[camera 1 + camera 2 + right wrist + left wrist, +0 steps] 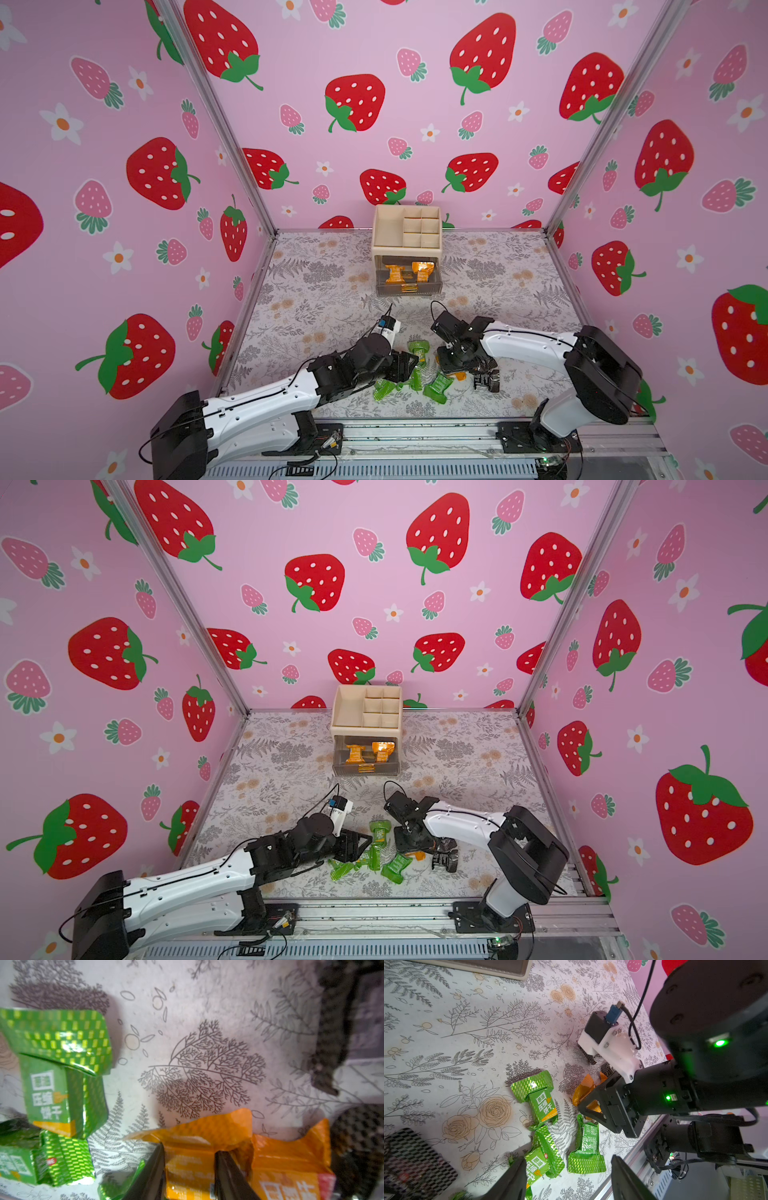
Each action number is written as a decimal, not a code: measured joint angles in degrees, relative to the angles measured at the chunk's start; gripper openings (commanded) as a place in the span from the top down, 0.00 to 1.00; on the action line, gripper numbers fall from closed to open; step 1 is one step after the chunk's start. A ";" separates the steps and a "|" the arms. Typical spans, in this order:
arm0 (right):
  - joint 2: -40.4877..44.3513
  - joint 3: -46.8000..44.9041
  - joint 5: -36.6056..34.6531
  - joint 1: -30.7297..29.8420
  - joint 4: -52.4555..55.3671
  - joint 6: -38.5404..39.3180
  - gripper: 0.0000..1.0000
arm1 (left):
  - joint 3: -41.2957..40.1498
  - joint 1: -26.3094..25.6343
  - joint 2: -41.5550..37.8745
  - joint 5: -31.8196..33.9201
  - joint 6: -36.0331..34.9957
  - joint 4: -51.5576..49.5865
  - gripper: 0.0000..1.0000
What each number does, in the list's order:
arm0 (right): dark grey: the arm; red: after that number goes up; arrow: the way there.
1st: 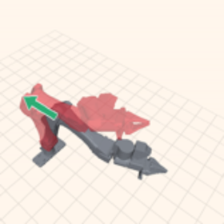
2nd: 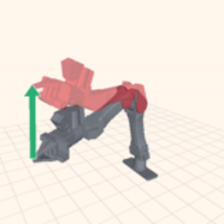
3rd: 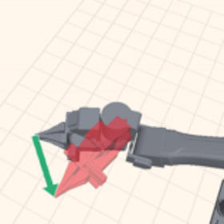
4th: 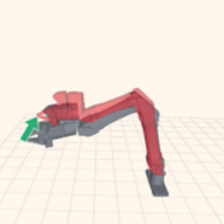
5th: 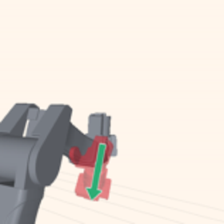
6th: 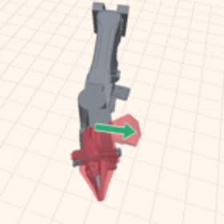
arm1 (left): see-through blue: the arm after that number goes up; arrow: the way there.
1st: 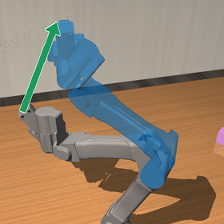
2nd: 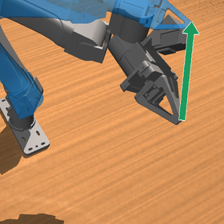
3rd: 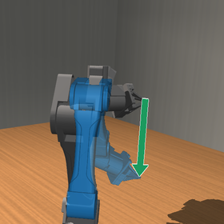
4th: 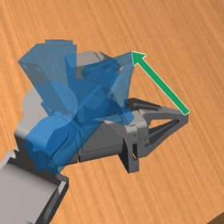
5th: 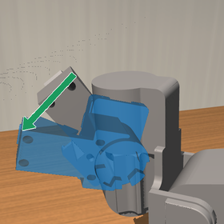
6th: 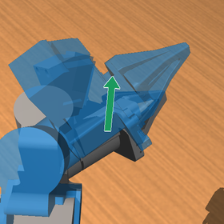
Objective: Place the cookies into the drawer by color
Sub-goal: Pick up the cookie at the center of the board, then place the cookie in the drawer.
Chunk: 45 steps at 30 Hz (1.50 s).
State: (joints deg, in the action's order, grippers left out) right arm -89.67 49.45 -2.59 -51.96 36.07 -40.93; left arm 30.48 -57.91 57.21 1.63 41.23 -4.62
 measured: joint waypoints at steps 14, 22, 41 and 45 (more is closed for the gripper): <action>15.34 12.87 -4.92 4.52 12.50 1.68 0.62 | 3.10 9.27 -7.72 -2.49 -2.56 -6.27 0.33; 12.52 36.70 -9.42 5.25 21.62 3.56 0.62 | 11.30 19.47 -11.37 -6.62 -4.90 -10.21 0.32; -25.24 77.22 -3.39 6.75 28.72 7.80 0.63 | 15.02 29.29 -3.32 -8.13 -7.21 -11.43 0.32; -26.97 77.37 -1.95 6.75 29.35 7.72 0.63 | 15.02 29.31 -2.05 -8.11 -7.69 -10.56 0.32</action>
State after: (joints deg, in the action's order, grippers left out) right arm -116.64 126.82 -4.54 -45.21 65.43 -33.21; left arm 45.50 -28.60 55.16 -6.48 33.54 -15.18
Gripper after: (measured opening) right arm 0.377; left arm 0.681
